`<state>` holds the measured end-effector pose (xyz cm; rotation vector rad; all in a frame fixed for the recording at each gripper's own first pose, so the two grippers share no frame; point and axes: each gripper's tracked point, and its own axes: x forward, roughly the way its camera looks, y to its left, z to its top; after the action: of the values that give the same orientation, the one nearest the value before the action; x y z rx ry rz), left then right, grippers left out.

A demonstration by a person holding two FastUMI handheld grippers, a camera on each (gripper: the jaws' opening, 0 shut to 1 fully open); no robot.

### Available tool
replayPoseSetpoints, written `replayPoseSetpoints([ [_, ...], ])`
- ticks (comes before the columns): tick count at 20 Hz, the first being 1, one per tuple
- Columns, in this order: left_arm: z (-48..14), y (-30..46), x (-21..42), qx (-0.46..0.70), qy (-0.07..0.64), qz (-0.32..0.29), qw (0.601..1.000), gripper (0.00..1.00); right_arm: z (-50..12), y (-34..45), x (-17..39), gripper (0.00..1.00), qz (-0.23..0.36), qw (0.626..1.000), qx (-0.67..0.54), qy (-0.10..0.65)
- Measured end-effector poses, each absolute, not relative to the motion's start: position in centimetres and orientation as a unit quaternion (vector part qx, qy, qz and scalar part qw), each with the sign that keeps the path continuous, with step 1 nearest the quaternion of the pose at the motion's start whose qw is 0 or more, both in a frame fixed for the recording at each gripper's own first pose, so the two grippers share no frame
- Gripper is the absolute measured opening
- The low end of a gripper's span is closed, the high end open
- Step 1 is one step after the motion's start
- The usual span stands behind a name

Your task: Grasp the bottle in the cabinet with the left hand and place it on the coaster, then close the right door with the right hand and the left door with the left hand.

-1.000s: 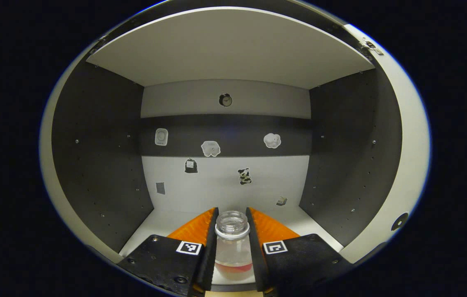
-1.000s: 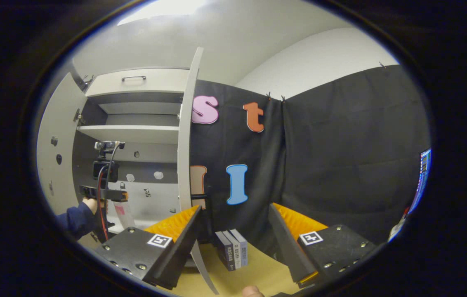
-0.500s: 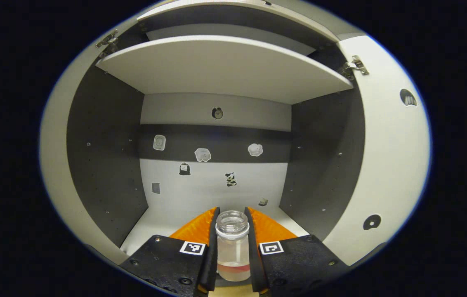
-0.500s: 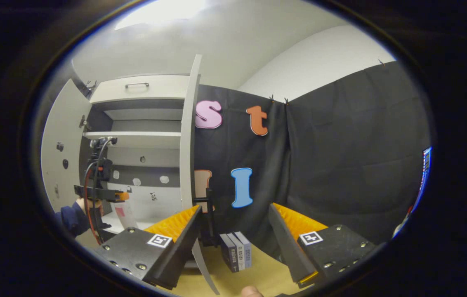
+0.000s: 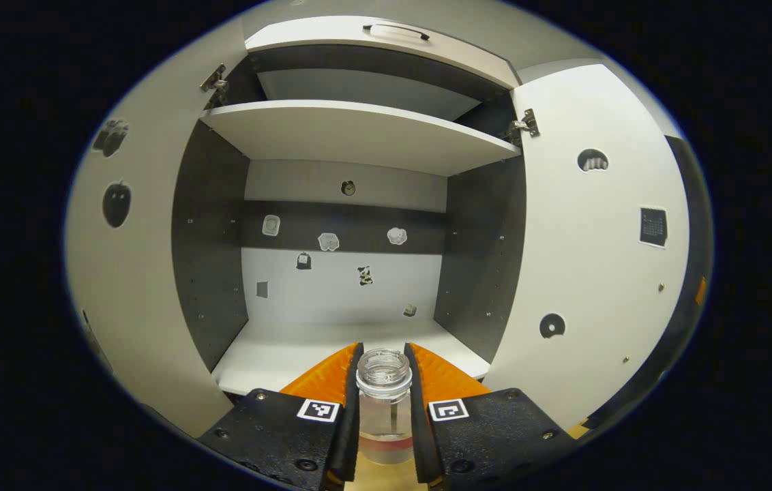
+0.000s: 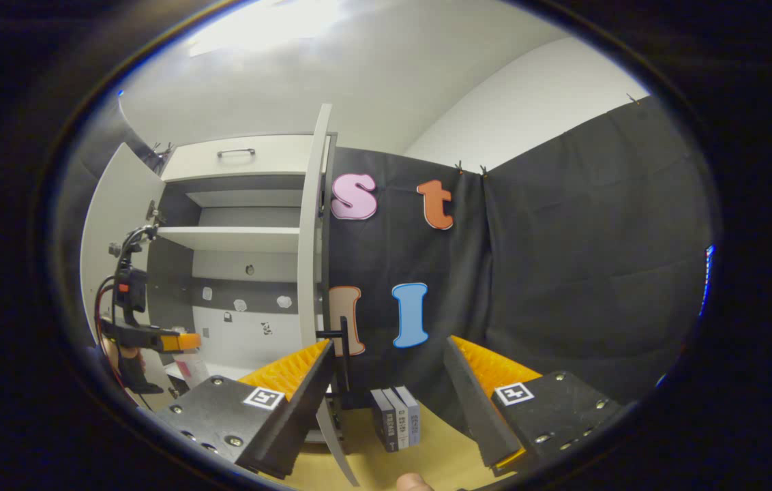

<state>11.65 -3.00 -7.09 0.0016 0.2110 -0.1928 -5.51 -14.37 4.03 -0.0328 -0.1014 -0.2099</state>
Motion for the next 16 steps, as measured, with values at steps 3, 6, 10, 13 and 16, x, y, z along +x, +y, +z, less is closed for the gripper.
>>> replayPoseSetpoints([
  [3,-9.4,-2.8,9.0,-0.013,0.12,-0.095,0.988,0.34,4.5,-14.4,-4.9,0.96,-0.087,0.995,-0.014,-0.053],
  [6,-12.0,-2.7,6.6,-0.031,0.131,-0.094,0.987,0.34,5.0,-14.8,-4.4,0.96,-0.071,0.996,-0.015,-0.058],
  [10,-15.9,-2.1,3.6,-0.02,0.138,-0.08,0.987,0.34,5.3,-14.8,-3.6,0.96,-0.05,0.997,-0.019,-0.061],
  [13,-19.1,-1.8,1.2,-0.011,0.145,-0.069,0.987,0.34,5.4,-14.6,-3.2,0.96,-0.037,0.997,-0.023,-0.067],
  [16,-22.3,-1.8,-1.1,-0.014,0.155,-0.062,0.986,0.34,5.8,-14.6,-2.8,0.96,-0.03,0.996,-0.028,-0.075],
])
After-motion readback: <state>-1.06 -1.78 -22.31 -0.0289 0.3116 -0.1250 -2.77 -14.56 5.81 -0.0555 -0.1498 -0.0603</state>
